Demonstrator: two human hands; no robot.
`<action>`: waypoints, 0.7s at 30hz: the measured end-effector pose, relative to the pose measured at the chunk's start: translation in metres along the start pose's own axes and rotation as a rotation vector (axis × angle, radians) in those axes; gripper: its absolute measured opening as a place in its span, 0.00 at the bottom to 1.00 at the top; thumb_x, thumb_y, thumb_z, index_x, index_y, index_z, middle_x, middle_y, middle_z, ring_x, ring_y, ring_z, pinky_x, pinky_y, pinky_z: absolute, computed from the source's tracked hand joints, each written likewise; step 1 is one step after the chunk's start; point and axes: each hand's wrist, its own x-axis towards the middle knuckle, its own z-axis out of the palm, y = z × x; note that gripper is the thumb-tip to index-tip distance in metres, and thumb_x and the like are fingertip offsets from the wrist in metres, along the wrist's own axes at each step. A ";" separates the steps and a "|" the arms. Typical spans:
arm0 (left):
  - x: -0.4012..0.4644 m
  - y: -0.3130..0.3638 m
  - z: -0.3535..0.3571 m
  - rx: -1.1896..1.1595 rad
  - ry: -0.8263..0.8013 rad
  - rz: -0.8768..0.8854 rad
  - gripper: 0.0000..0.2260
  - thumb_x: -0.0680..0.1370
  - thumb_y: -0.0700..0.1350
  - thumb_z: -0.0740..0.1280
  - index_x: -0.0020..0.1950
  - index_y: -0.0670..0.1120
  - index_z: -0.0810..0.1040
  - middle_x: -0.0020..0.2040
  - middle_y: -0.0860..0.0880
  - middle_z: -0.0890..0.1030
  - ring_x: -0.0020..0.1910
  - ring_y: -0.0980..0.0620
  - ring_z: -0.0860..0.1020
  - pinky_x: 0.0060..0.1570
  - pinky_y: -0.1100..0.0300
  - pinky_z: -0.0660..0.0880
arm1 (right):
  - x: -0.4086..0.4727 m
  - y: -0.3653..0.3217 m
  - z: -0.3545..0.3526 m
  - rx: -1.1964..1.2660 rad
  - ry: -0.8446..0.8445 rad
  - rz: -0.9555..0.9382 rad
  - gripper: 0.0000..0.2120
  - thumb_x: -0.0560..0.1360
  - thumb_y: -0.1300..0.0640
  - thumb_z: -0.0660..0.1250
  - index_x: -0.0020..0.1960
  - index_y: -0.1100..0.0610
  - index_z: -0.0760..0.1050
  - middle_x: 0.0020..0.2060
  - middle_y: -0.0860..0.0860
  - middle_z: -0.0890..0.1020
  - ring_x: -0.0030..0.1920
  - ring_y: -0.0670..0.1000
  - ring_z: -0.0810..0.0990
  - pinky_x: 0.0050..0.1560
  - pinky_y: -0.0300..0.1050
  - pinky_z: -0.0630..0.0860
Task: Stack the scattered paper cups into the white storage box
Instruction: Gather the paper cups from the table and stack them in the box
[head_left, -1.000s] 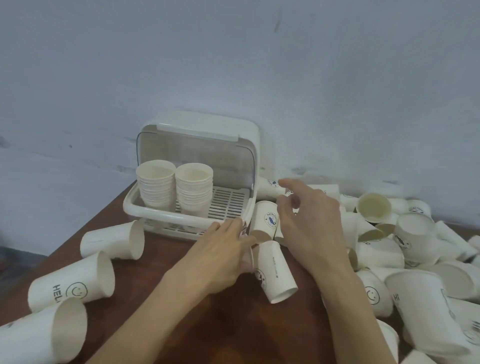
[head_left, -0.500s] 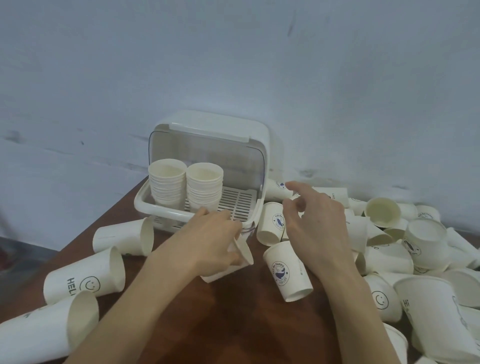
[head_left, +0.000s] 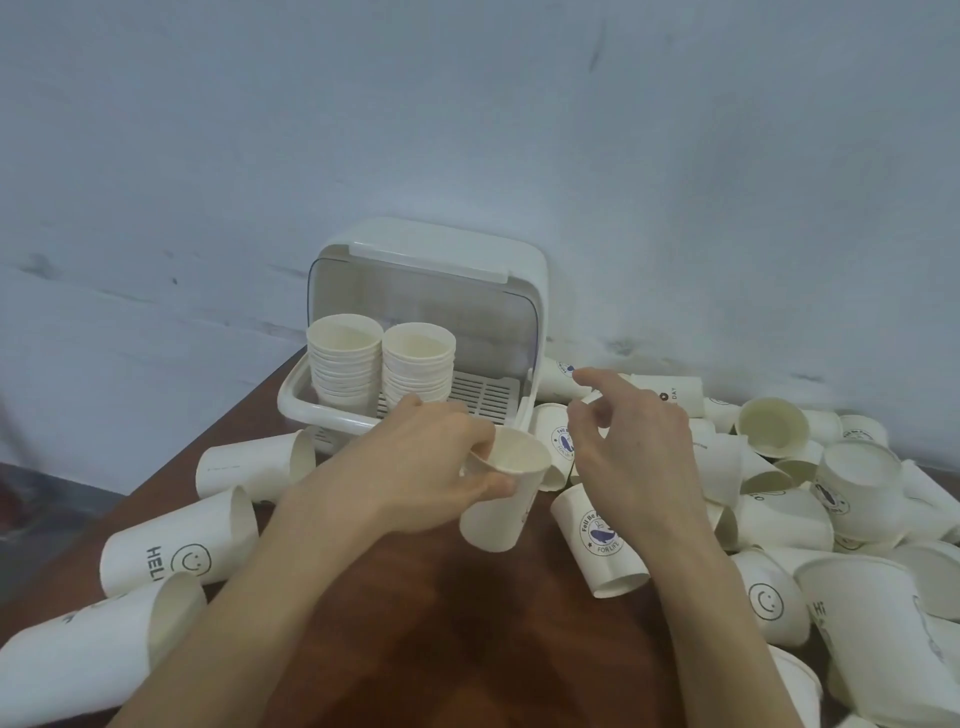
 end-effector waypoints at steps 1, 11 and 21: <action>-0.001 0.001 0.000 -0.009 0.012 0.005 0.15 0.75 0.66 0.60 0.46 0.56 0.74 0.45 0.57 0.72 0.49 0.49 0.70 0.43 0.57 0.63 | 0.000 0.000 0.000 0.000 0.000 0.001 0.17 0.78 0.58 0.59 0.65 0.50 0.74 0.49 0.52 0.83 0.55 0.54 0.74 0.50 0.43 0.62; -0.026 0.034 -0.001 -0.220 0.155 -0.008 0.14 0.74 0.65 0.65 0.51 0.58 0.79 0.46 0.58 0.73 0.50 0.52 0.71 0.52 0.52 0.73 | -0.017 0.000 -0.015 0.030 0.063 0.025 0.16 0.78 0.57 0.59 0.64 0.52 0.75 0.48 0.52 0.82 0.53 0.54 0.77 0.54 0.48 0.69; -0.073 0.070 -0.006 -0.247 0.194 -0.083 0.11 0.74 0.62 0.66 0.43 0.55 0.76 0.44 0.58 0.73 0.46 0.57 0.72 0.45 0.62 0.69 | -0.071 0.019 -0.060 -0.038 -0.018 0.042 0.17 0.79 0.56 0.57 0.67 0.51 0.72 0.56 0.50 0.80 0.59 0.53 0.74 0.60 0.50 0.70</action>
